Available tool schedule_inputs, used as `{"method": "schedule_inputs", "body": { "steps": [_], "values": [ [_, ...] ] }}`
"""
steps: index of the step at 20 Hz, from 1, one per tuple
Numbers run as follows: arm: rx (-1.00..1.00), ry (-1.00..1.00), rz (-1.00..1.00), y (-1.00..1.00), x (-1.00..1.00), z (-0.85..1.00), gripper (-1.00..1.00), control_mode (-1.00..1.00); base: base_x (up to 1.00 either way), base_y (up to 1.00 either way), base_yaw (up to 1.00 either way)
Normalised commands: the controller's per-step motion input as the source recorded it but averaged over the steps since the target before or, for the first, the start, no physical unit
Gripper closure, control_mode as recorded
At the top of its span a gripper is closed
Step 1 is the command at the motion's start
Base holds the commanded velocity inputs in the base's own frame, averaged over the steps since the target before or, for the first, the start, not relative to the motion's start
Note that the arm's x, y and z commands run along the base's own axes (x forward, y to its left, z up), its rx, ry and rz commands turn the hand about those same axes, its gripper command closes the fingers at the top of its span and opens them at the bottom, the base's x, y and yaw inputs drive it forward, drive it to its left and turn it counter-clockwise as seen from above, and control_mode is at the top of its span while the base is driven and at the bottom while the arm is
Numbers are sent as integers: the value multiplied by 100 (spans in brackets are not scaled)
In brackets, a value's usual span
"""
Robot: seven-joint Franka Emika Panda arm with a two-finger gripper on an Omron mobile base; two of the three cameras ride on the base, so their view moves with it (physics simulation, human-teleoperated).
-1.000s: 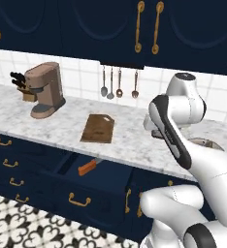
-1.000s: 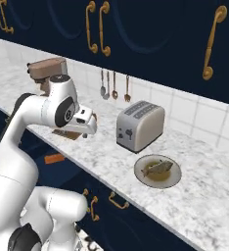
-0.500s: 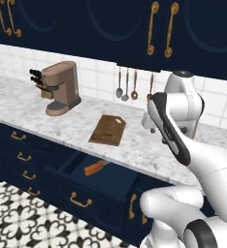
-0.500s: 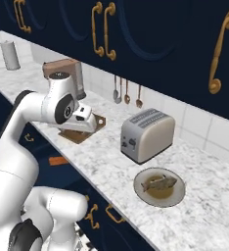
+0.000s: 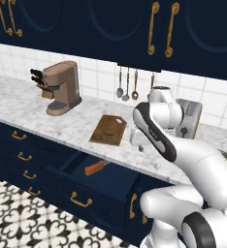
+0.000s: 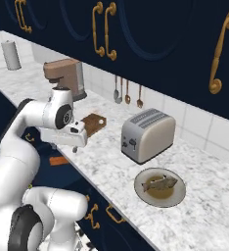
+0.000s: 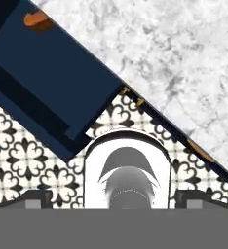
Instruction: Pick up the knife from the drawer and place it on the cutting board. Then place the meat from the plate to the cutting board.
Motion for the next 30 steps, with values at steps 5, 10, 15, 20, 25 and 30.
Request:
{"method": "schedule_inputs", "body": {
  "steps": [5, 10, 15, 20, 25, 30],
  "values": [
    [0, 24, 17, 100, 24, -100, -100, -100, 0, 0, 0],
    [0, 2, 0, 84, 27, -99, -100, -100, 0, 0, 0],
    [6, 0, -3, 45, 2, -81, -100, -100, 0, 0, 0],
    [12, 0, -4, 15, 14, -51, -100, -100, 0, 0, 0],
    [8, 0, -4, 49, -4, -41, -100, -100, 0, 0, 0],
    [4, 0, -1, 73, -37, -18, -100, -100, 0, 0, 0]
  ]
}}
